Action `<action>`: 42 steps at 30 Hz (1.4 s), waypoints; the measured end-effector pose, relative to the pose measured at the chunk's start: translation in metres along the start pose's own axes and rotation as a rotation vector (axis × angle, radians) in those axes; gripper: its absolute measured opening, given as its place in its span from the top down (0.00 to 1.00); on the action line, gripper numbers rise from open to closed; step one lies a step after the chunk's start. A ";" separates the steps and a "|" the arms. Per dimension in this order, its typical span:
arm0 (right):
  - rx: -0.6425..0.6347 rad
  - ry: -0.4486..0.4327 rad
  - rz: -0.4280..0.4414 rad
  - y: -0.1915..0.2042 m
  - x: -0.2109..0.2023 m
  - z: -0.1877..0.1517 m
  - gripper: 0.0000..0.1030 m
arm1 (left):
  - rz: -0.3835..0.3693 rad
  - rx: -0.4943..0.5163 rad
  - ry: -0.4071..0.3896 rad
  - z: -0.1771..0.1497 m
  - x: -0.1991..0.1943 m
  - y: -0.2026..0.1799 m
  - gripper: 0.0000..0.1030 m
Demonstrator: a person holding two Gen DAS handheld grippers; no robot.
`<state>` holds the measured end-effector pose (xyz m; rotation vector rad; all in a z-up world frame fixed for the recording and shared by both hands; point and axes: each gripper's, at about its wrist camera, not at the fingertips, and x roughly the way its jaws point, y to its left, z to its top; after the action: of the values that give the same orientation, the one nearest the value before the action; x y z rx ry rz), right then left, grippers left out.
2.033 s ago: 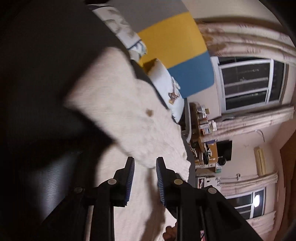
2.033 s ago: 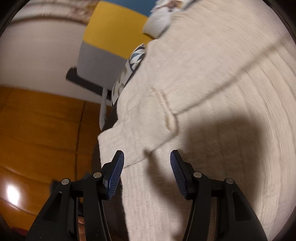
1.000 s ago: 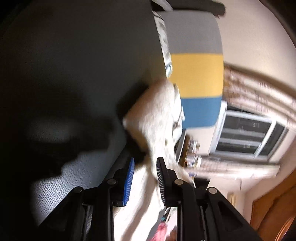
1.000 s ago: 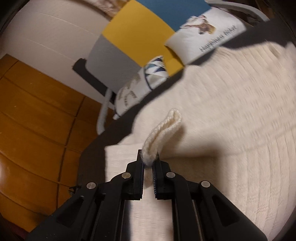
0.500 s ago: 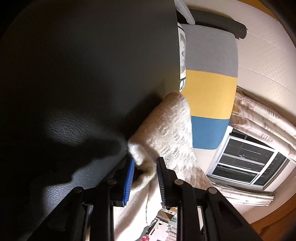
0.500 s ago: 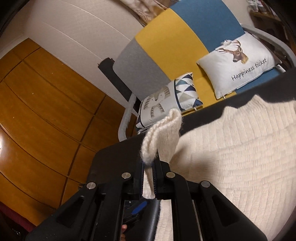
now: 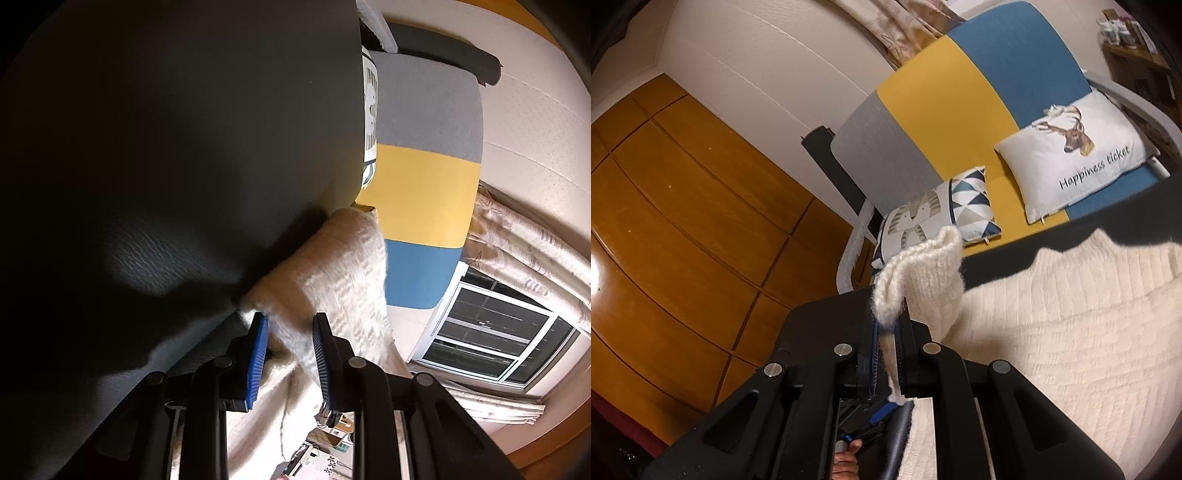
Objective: Fold clothes
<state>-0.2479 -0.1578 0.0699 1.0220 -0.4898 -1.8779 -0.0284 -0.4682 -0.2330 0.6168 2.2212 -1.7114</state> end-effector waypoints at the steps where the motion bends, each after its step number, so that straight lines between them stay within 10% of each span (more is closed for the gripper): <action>1: -0.008 -0.001 0.002 0.003 -0.002 0.003 0.92 | 0.000 0.001 0.000 -0.001 0.002 -0.001 0.77; 23: -0.208 -0.044 0.051 0.065 -0.048 0.042 0.92 | 0.059 0.090 -0.035 -0.005 0.024 -0.013 0.77; 29: -0.141 0.165 -0.069 -0.012 0.012 -0.026 0.91 | 0.065 0.142 -0.037 -0.008 0.024 -0.020 0.77; 42: -0.688 0.391 -0.289 0.006 0.137 -0.149 0.86 | 0.082 0.189 0.002 -0.002 0.026 -0.032 0.77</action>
<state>-0.1565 -0.2679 -0.0733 0.9692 0.5307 -1.8169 -0.0668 -0.4683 -0.2174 0.7415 2.0201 -1.8926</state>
